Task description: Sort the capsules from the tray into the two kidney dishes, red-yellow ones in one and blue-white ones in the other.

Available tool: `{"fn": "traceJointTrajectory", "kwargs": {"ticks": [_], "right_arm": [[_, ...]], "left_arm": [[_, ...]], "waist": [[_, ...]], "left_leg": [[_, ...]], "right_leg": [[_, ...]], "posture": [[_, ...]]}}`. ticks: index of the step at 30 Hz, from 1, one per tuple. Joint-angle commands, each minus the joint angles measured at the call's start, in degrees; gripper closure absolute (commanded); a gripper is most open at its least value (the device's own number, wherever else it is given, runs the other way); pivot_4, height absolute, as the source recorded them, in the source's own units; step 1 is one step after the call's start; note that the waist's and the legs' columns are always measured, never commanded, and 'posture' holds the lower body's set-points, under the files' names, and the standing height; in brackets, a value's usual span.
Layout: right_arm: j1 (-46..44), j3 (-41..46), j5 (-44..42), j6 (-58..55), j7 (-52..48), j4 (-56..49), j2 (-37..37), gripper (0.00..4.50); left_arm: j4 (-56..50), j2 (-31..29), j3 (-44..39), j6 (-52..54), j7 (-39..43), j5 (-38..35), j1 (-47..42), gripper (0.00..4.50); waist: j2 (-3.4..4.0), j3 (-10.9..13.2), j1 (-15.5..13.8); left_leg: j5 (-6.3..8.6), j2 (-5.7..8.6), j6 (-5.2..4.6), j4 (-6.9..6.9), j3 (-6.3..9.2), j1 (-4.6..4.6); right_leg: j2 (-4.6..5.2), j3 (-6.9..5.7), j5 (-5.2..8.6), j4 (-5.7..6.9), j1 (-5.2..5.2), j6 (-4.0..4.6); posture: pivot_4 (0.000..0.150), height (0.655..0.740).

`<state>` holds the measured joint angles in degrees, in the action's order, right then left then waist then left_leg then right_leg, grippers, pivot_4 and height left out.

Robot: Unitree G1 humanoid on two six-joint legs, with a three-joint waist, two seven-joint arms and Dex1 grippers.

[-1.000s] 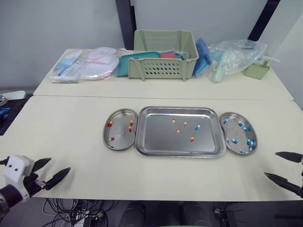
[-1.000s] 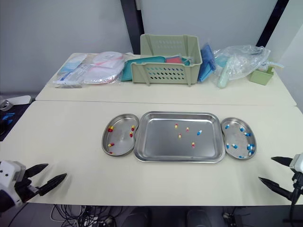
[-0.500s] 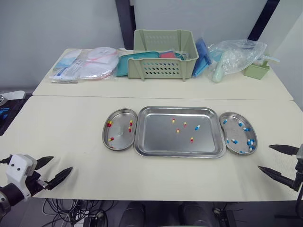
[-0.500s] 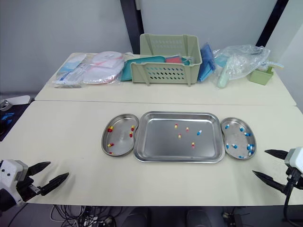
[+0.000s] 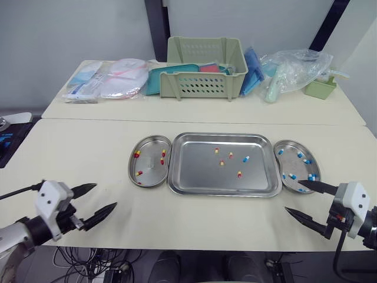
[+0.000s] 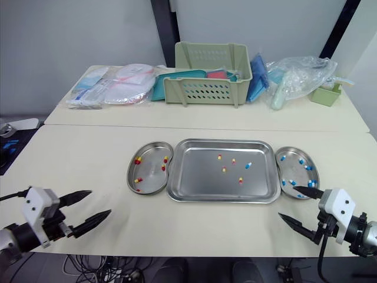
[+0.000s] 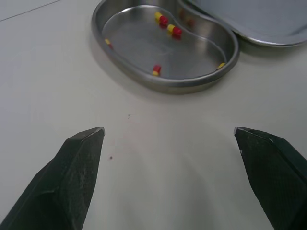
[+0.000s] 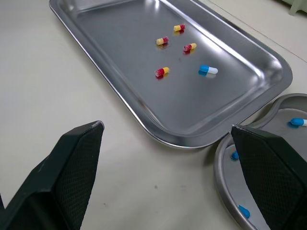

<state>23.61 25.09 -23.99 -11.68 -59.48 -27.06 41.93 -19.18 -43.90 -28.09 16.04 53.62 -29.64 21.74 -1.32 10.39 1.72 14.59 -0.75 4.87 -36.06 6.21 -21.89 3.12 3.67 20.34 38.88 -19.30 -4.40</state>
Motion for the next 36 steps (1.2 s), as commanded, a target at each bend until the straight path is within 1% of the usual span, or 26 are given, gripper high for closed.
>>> {"fn": "traceJointTrajectory", "kwargs": {"ticks": [1, 3, 5, 6, 8, 9, 12, 15, 18, 19, 20, 24, 30, 36], "right_arm": [[-0.2, -0.4, -0.3, 1.0, 1.0, -1.3, -0.2, 0.05], [-0.3, -1.1, -0.2, 1.0, 1.5, -1.3, -0.4, 0.05], [-0.3, -1.6, -0.2, 1.0, 2.0, -1.6, -0.4, 0.05], [-0.2, -1.8, -0.2, 1.0, 2.3, -2.0, -0.5, 0.05], [-0.1, -1.9, -0.4, 0.8, 3.2, -2.6, -1.0, 0.05], [0.1, -2.0, -0.5, 0.6, 3.6, -3.0, -1.1, 0.05], [0.9, -2.4, -0.5, 0.4, 4.8, -4.5, -1.8, 0.05], [1.5, -2.7, -0.7, -0.2, 5.8, -5.7, -2.2, 0.05], [2.0, -3.1, -0.8, -0.5, 6.7, -6.7, -2.6, 0.00], [2.0, -3.3, -0.8, -0.6, 7.0, -7.0, -2.7, 0.00], [2.1, -3.5, -0.7, -0.6, 7.4, -7.2, -2.8, 0.00], [2.3, -3.7, -0.8, -1.0, 8.5, -7.9, -3.3, 0.00], [2.6, -5.0, -0.1, -1.1, 9.9, -8.6, -3.9, 0.00], [2.8, -5.8, 0.2, -0.9, 10.9, -8.8, -4.1, 0.00]], "left_arm": [[-7.0, -0.2, 4.1, 3.7, -2.2, -2.7, -4.7, 0.00], [-9.4, 0.1, 9.6, 7.4, -5.5, -1.6, -10.3, 0.00], [-10.4, 0.1, 13.5, 10.9, -7.8, -0.8, -14.2, 0.00], [-10.8, 1.0, 16.8, 12.7, -8.9, -0.7, -17.6, 0.00], [-10.4, 3.5, 23.5, 16.2, -12.1, 1.1, -24.5, 0.00], [-10.1, 4.4, 25.6, 17.2, -13.2, 2.0, -26.6, 0.00], [-6.6, 10.2, 33.0, 19.9, -16.9, 5.2, -34.7, 0.00], [-3.3, 13.7, 37.5, 20.7, -17.3, 7.3, -39.8, 0.00], [1.8, 17.2, 42.0, 20.1, -17.4, 10.1, -44.4, 0.63], [3.7, 18.6, 43.6, 19.9, -17.5, 11.1, -46.0, 0.95], [5.4, 20.1, 44.8, 20.2, -17.8, 11.9, -47.3, 1.28], [10.5, 22.7, 47.8, 18.7, -17.3, 15.4, -49.7, 1.28], [18.1, 26.4, 48.9, 15.8, -17.6, 18.8, -52.6, 1.28], [23.1, 27.8, 49.8, 13.2, -14.2, 20.6, -54.5, 1.28]], "waist": [[0.00, 0.0, -0.1], [0.01, 0.0, -0.1], [0.02, 0.0, -0.1], [0.02, 0.0, 0.0], [0.04, 0.0, 0.0], [0.03, 0.0, -0.1], [0.02, 0.0, 0.0], [0.01, 0.0, 0.2], [0.02, 0.0, 0.2], [0.02, 0.0, 0.0], [0.02, 0.0, -0.1], [0.02, 0.0, 0.0], [0.02, 0.0, 0.0], [0.02, 0.0, 0.0]], "left_leg": [[0.00, 0.00, 0.00, -0.01, 0.00, 0.00], [0.00, 0.01, 0.00, -0.01, 0.00, 0.01], [0.00, 0.02, 0.00, -0.02, 0.03, 0.02], [0.00, 0.02, 0.00, -0.02, 0.01, 0.02], [0.00, 0.03, 0.00, -0.01, 0.01, 0.01], [-0.01, 0.03, 0.00, -0.02, 0.02, 0.01], [-0.01, 0.05, 0.01, -0.09, 0.03, 0.00], [-0.01, 0.06, 0.01, -0.09, 0.04, -0.02], [-0.01, 0.05, 0.01, -0.08, 0.02, 0.00], [-0.01, 0.05, 0.01, -0.09, 0.02, 0.01], [-0.02, 0.08, 0.01, -0.12, 0.02, 0.00], [-0.02, 0.09, 0.01, -0.15, 0.04, -0.05], [-0.02, 0.09, 0.01, -0.17, 0.04, -0.04], [-0.02, 0.09, 0.01, -0.17, 0.04, -0.05]], "right_leg": [[0.00, 0.00, 0.00, 0.00, 0.02, 0.00], [0.01, 0.00, -0.01, 0.01, 0.02, -0.01], [0.00, -0.02, -0.01, 0.02, 0.03, -0.01], [0.00, 0.00, -0.01, 0.02, 0.02, -0.01], [0.00, 0.00, -0.01, 0.01, 0.01, -0.01], [-0.01, -0.01, -0.01, 0.02, 0.01, -0.01], [-0.01, -0.02, -0.02, 0.05, 0.04, -0.03], [-0.02, -0.02, -0.02, 0.05, 0.01, -0.03], [-0.04, 0.01, -0.02, 0.05, 0.00, -0.03], [-0.03, 0.00, -0.02, 0.06, 0.02, -0.03], [-0.02, -0.01, -0.02, 0.06, 0.03, -0.03], [-0.01, -0.02, -0.03, 0.03, 0.03, -0.05], [-0.01, -0.01, -0.02, 0.06, 0.02, -0.05], [-0.01, -0.02, -0.02, 0.05, 0.02, -0.05]], "posture": [[0.150, 0.7400], [0.150, 0.7400], [0.150, 0.7400], [0.150, 0.7400], [0.150, 0.7400], [0.150, 0.7400], [0.150, 0.7400], [0.150, 0.7400], [0.150, 0.7400], [0.150, 0.7400], [0.150, 0.7400], [0.150, 0.7400], [0.150, 0.7400], [0.150, 0.7400]]}}
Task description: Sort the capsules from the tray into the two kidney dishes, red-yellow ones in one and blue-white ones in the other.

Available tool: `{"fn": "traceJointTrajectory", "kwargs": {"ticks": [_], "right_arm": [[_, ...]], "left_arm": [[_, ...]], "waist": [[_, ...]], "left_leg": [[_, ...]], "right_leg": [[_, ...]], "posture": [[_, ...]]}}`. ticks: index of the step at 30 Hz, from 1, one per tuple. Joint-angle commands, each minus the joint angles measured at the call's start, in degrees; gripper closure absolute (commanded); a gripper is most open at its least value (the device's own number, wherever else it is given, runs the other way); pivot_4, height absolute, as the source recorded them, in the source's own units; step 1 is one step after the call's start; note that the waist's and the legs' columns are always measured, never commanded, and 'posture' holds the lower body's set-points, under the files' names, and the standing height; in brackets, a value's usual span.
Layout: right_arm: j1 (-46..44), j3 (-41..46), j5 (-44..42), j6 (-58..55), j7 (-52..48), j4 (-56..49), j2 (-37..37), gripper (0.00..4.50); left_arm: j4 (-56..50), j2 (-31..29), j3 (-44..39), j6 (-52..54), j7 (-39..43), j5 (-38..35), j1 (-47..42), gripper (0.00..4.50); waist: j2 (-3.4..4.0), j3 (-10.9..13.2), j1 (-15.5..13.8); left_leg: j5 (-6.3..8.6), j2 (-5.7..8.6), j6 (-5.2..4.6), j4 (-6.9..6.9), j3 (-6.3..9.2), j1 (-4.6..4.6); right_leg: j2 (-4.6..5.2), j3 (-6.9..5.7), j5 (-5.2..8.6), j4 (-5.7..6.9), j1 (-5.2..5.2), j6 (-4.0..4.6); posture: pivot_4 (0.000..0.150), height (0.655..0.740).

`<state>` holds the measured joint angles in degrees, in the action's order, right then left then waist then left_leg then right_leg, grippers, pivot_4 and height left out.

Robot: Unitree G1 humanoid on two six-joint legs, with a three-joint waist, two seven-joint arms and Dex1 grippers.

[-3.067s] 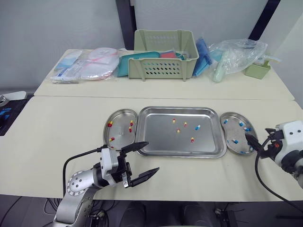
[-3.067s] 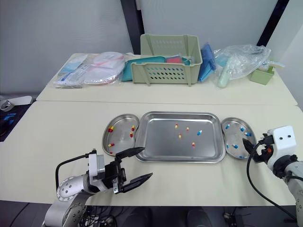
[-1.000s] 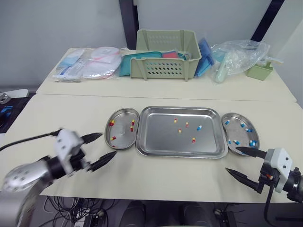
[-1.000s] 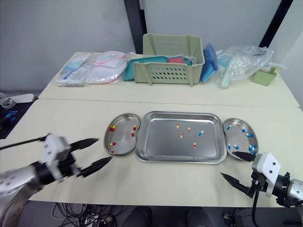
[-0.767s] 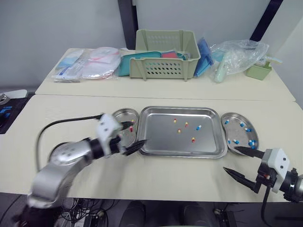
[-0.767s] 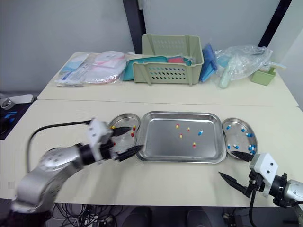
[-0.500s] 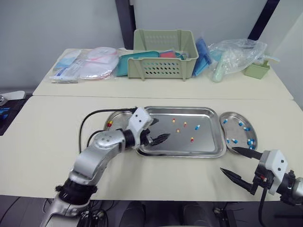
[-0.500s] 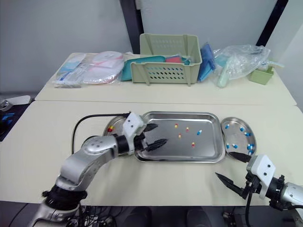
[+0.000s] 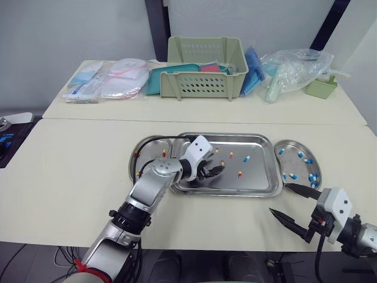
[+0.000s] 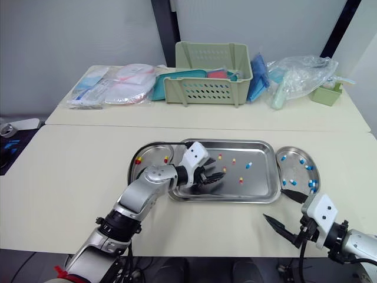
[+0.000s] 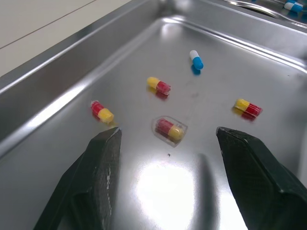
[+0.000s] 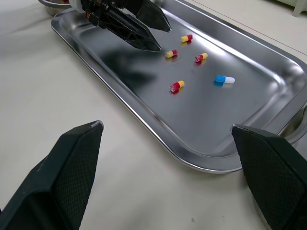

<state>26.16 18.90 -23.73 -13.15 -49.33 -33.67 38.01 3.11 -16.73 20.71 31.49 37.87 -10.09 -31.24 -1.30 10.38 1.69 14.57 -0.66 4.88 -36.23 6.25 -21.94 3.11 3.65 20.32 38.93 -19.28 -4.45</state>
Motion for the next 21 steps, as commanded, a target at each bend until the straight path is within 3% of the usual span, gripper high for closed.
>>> {"fn": "traceJointTrajectory", "kwargs": {"ticks": [1, 18, 21], "right_arm": [[0.4, 0.3, 0.0, 0.7, 0.8, -2.3, -0.2, 0.00], [2.8, 0.5, -0.1, 0.9, 2.2, -3.4, -0.5, 0.00], [3.1, 0.6, -0.1, 1.1, 2.3, -3.3, -0.7, 0.00]], "left_arm": [[2.0, 1.0, 1.0, -2.6, 1.9, 1.4, -2.1, 1.28], [15.1, 5.8, 2.6, -9.6, 6.9, 7.5, -6.5, 1.28], [16.1, 5.8, 2.6, -9.8, 7.6, 8.3, -6.7, 2.26]], "waist": [[0.00, 0.0, 0.0], [0.00, 0.0, 0.0], [0.01, 0.0, 0.0]], "left_leg": [[0.00, 0.00, 0.00, 0.00, 0.00, 0.00], [0.00, 0.01, 0.00, -0.01, -0.01, 0.01], [0.00, 0.01, 0.00, -0.01, 0.00, 0.01]], "right_leg": [[0.00, 0.00, 0.00, 0.00, 0.00, 0.00], [0.00, 0.00, 0.00, 0.00, 0.01, 0.00], [0.00, -0.01, 0.00, 0.01, 0.01, 0.00]], "posture": [[0.150, 0.7400], [0.150, 0.7400], [0.150, 0.7400]]}}
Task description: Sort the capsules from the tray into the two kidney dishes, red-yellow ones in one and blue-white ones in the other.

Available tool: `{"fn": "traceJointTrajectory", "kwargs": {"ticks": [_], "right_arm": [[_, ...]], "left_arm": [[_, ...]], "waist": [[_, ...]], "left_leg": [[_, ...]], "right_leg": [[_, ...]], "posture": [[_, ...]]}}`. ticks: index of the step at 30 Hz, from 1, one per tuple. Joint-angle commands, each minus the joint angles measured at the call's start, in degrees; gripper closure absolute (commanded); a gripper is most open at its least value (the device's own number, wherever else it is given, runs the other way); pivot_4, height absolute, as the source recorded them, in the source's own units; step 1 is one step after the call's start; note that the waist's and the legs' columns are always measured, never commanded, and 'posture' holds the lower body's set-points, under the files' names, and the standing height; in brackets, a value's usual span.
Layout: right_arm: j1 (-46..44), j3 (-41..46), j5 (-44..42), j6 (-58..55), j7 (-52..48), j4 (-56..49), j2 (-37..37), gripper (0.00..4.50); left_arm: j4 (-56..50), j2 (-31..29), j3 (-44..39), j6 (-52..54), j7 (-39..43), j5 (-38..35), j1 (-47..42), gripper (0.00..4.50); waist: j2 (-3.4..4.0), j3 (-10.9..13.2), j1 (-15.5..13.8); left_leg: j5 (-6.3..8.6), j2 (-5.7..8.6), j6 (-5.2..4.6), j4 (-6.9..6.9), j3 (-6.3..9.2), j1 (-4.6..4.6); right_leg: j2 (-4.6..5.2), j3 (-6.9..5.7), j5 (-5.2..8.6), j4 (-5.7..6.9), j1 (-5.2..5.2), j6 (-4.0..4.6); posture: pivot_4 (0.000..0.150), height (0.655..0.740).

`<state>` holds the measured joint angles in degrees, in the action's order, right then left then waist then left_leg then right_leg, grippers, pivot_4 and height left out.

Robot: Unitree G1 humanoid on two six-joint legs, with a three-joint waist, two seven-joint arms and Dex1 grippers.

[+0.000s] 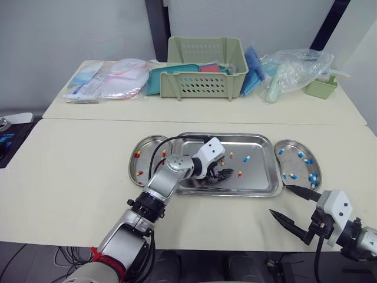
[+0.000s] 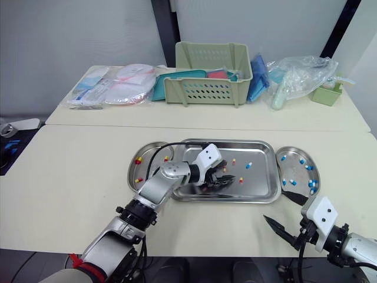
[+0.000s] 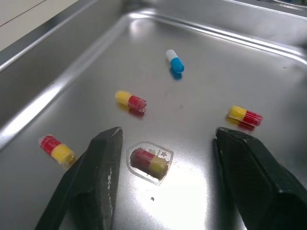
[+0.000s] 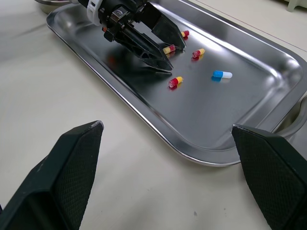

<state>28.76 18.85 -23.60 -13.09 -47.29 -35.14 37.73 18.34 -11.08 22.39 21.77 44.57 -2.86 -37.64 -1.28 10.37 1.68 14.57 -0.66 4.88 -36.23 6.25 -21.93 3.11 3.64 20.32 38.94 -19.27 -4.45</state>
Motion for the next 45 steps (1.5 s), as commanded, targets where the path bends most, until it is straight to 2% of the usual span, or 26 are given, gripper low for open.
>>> {"fn": "traceJointTrajectory", "kwargs": {"ticks": [1, 6, 8, 17, 27, 35, 39, 45], "right_arm": [[0.5, 0.7, -0.2, 1.1, 0.2, -1.6, -0.4, 0.00], [0.7, 0.8, 0.0, 2.0, -0.1, -0.5, -0.8, 0.00], [0.8, 0.8, 0.3, 3.1, -0.6, 0.7, -1.0, 0.00], [1.2, 0.7, 1.1, 6.3, -1.5, 3.1, -1.0, 0.00], [1.0, 0.6, 1.3, 8.9, -5.2, 3.6, 0.6, 0.00], [-5.4, -3.0, -0.2, 9.1, -11.0, 6.1, 3.7, 0.00], [-11.6, -7.2, -0.2, 8.7, -10.9, 7.4, 3.1, 0.00], [-16.4, -10.6, 0.0, 8.6, -10.6, 8.7, 2.7, 0.00]], "left_arm": [[1.0, 0.1, 0.8, 0.1, 0.9, 1.2, -0.4, 2.47], [0.7, -0.2, 0.5, 0.3, 1.7, 1.5, -0.1, 4.09], [-0.3, -0.7, 0.2, 0.3, 2.4, 1.3, 0.5, 4.48], [-8.9, -2.5, -1.9, 2.8, 3.5, -0.9, 2.1, 4.48], [-29.7, -12.2, -8.9, 15.5, 5.0, -7.0, 4.8, 4.48], [-42.5, -22.7, -19.9, 27.3, 2.4, -12.4, 11.8, 4.48], [-44.6, -27.1, -24.2, 28.3, 0.8, -12.7, 16.1, 4.48], [-46.7, -30.4, -28.4, 29.7, -1.4, -14.2, 18.7, 4.48]], "waist": [[0.00, 0.0, 0.0], [0.00, 0.0, 0.0], [0.00, 0.0, 0.0], [0.01, 0.0, 0.0], [0.03, 0.0, 0.1], [0.02, 0.0, 0.1], [-0.03, 0.0, 0.2], [-0.05, 0.0, -0.2]], "left_leg": [[0.00, 0.00, 0.00, 0.00, 0.00, 0.00], [0.00, 0.00, 0.00, 0.00, 0.00, 0.00], [0.00, 0.00, 0.00, 0.00, 0.00, 0.01], [0.00, 0.00, 0.00, 0.00, 0.00, 0.01], [0.00, -0.02, 0.00, 0.00, 0.01, 0.00], [0.00, -0.05, 0.00, 0.01, 0.04, 0.03], [0.00, -0.05, 0.00, 0.00, 0.03, 0.03], [0.00, -0.03, 0.00, -0.01, 0.07, -0.04]], "right_leg": [[0.00, 0.00, 0.00, 0.00, 0.00, 0.00], [0.00, 0.00, 0.00, 0.00, 0.01, 0.00], [0.00, 0.00, 0.00, 0.00, 0.01, 0.00], [0.00, 0.01, 0.00, 0.01, 0.00, 0.00], [0.00, 0.01, 0.00, 0.01, 0.00, 0.00], [-0.01, -0.02, 0.00, 0.01, 0.01, 0.00], [0.00, 0.00, 0.00, 0.01, 0.01, 0.00], [0.02, -0.04, 0.00, -0.02, -0.01, 0.00]], "posture": [[0.150, 0.7400], [0.150, 0.7400], [0.150, 0.7400], [0.150, 0.7400], [0.150, 0.7400], [0.150, 0.7400], [0.150, 0.7400], [0.150, 0.7400]]}}
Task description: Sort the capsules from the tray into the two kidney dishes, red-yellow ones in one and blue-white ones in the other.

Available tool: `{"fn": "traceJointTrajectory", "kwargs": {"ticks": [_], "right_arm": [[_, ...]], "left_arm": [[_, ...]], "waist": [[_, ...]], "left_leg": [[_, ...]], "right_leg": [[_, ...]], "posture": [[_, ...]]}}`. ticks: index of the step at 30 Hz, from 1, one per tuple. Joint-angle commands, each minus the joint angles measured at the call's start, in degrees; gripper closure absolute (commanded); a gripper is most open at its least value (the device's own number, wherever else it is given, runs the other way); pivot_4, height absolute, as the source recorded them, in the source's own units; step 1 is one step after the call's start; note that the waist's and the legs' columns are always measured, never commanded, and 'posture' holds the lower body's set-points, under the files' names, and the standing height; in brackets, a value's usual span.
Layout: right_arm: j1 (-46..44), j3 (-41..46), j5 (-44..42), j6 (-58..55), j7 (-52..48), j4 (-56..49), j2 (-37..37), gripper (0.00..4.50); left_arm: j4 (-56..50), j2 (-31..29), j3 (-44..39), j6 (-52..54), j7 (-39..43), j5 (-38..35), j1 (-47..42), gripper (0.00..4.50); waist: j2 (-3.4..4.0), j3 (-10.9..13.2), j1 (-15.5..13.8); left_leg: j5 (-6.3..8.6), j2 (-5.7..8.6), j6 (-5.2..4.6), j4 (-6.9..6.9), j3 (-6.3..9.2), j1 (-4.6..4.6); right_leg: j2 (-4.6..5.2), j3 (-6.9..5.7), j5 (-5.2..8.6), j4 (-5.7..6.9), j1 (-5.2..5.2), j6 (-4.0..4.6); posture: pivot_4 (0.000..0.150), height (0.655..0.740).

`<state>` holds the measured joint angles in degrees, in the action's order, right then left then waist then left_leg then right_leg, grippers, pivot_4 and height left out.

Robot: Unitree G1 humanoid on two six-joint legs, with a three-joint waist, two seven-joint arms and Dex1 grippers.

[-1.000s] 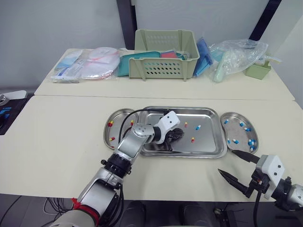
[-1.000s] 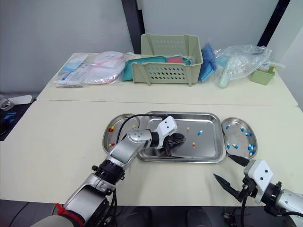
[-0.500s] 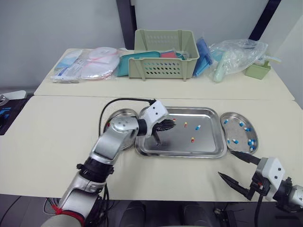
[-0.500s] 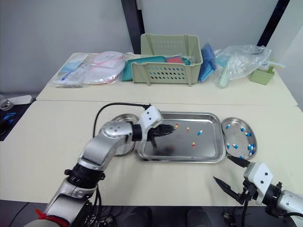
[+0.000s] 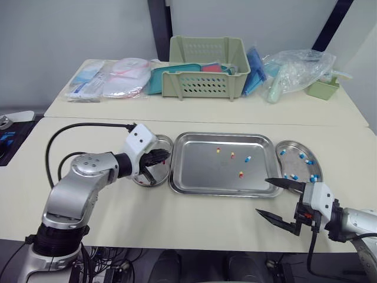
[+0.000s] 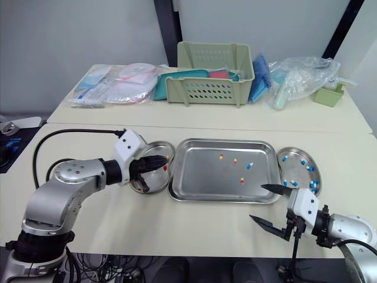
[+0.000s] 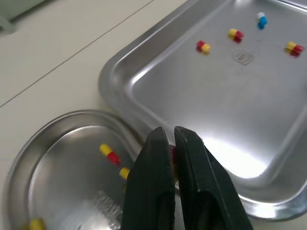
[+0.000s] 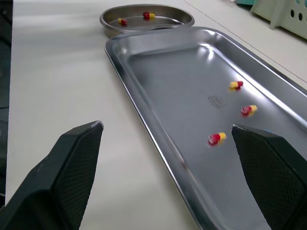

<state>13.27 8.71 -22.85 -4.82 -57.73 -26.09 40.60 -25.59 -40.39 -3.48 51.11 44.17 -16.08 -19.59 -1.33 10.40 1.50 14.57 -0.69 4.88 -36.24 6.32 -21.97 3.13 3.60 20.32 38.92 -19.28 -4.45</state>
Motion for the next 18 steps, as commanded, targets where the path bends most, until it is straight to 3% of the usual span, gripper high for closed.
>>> {"fn": "traceJointTrajectory", "kwargs": {"ticks": [1, 18], "right_arm": [[-1.4, -0.9, -0.7, 0.3, -0.1, -0.2, -0.2, 0.00], [-6.1, -4.4, -0.6, 0.2, 0.7, 1.4, -1.3, 0.00]], "left_arm": [[-3.1, -1.6, -2.9, 0.4, -1.2, -1.1, 1.1, 4.48], [0.0, -4.4, -5.8, -3.6, -4.4, -0.9, 4.1, 4.48]], "waist": [[0.00, 0.0, 0.0], [0.00, 0.0, 0.2]], "left_leg": [[0.00, 0.00, 0.00, 0.00, 0.00, 0.00], [0.00, -0.02, 0.00, 0.01, 0.00, 0.02]], "right_leg": [[0.00, 0.00, 0.00, 0.00, 0.00, 0.00], [-0.01, 0.00, 0.00, 0.04, -0.02, 0.00]], "posture": [[0.150, 0.7400], [0.150, 0.7400]]}}
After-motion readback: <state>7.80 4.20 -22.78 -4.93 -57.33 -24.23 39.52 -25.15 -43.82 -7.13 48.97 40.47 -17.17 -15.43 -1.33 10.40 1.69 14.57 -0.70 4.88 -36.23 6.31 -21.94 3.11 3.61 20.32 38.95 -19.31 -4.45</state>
